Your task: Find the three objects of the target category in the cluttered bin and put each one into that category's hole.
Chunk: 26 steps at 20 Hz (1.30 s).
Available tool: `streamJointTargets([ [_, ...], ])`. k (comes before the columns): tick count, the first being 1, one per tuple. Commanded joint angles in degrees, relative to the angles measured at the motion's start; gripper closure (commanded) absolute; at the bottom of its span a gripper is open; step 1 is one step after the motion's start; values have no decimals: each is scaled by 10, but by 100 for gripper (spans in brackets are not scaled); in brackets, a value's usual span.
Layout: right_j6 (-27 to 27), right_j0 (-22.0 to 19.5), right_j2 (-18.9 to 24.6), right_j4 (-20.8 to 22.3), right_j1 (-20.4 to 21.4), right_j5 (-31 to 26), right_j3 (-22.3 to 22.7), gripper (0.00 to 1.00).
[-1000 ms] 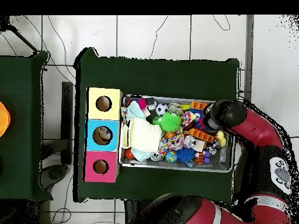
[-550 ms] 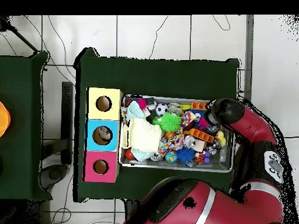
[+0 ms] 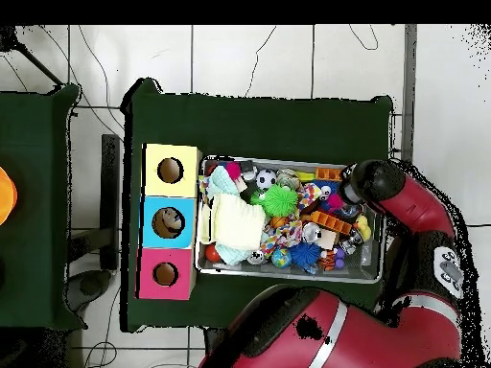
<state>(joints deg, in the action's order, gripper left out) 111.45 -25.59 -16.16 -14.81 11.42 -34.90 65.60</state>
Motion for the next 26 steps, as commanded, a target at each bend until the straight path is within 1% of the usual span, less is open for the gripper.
streamJointTargets([
  [1, 154, -7, 10, -38, -6, -8, 3, 0],
  [5, 142, -6, 11, -45, 40, -56, 22, 0],
  [7, 139, -6, 13, -49, 57, -68, 30, 0],
  [10, 133, -7, 20, -55, 71, -71, 40, 0],
  [13, 127, -12, 27, -57, 70, -57, 45, 0],
  [16, 126, -10, 22, -56, 73, -56, 45, 0],
  [22, 130, -8, 26, -63, 84, -15, 93, 0],
  [26, 128, -12, 35, -70, 77, 9, 114, 0],
])
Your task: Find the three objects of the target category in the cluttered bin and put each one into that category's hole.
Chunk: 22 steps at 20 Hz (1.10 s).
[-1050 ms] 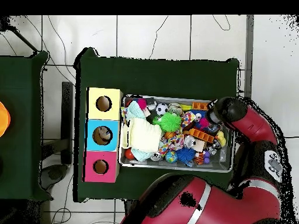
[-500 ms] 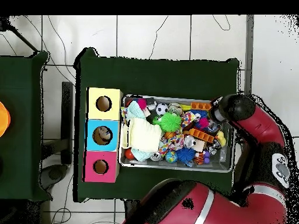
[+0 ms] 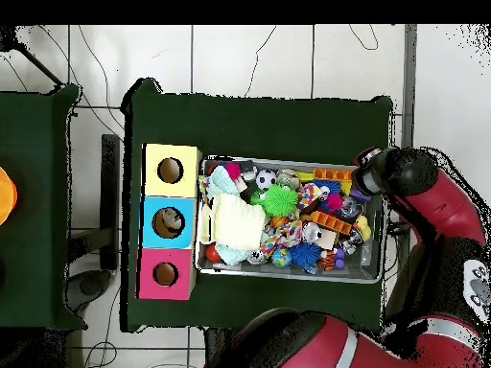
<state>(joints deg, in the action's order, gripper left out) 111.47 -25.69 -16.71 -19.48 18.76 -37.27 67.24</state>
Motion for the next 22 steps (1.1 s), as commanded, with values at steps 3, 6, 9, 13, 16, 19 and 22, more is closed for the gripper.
streamJointTargets([
  [3, 128, -6, 33, -20, -1, 36, 101, 0],
  [6, 125, -6, 36, -20, 0, 47, 111, 0],
  [9, 128, -2, 33, -21, 3, 50, 120, 0],
  [13, 127, -1, 33, -21, 6, 57, 129, 0],
  [16, 119, -8, 40, -23, 2, 60, 130, 0],
  [19, 115, -11, 42, -23, -2, 63, 129, 0],
  [22, 118, -7, 39, -23, 4, 66, 139, 0],
])
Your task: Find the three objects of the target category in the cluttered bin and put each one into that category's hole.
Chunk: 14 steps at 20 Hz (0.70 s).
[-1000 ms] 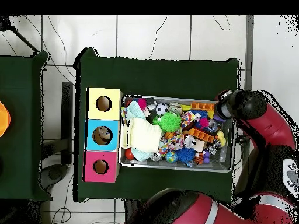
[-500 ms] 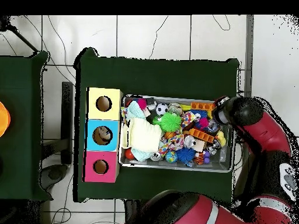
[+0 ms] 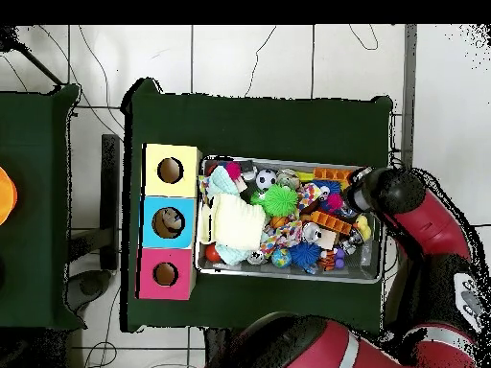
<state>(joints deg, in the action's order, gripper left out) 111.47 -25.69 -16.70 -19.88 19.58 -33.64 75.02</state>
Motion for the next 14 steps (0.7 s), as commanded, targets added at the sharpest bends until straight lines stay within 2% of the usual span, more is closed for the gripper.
streamJointTargets([
  [1, 118, -7, 38, -18, -2, 30, 64, 0],
  [14, 108, -15, 48, -16, 7, 70, 105, 0],
])
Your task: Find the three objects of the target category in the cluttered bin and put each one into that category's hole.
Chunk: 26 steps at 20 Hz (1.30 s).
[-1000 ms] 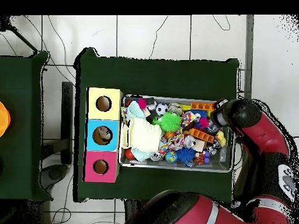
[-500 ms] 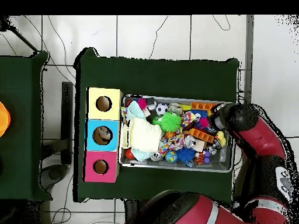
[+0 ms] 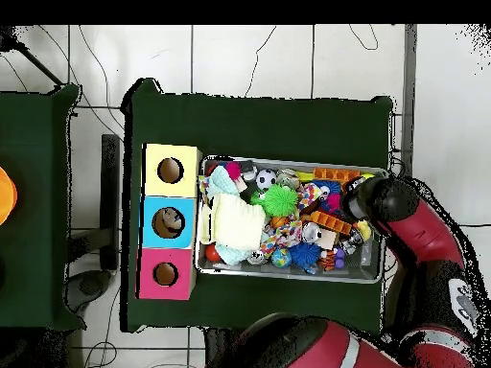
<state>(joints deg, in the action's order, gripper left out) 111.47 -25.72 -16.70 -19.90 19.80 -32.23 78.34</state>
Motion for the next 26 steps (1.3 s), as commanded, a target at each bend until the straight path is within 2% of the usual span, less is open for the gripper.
streamJointTargets([
  [1, 107, -15, 50, -16, 3, 60, 73, 0],
  [9, 95, -29, 63, -16, -17, 83, 62, 0],
  [26, 112, -22, 65, -22, -16, 101, 79, 0],
])
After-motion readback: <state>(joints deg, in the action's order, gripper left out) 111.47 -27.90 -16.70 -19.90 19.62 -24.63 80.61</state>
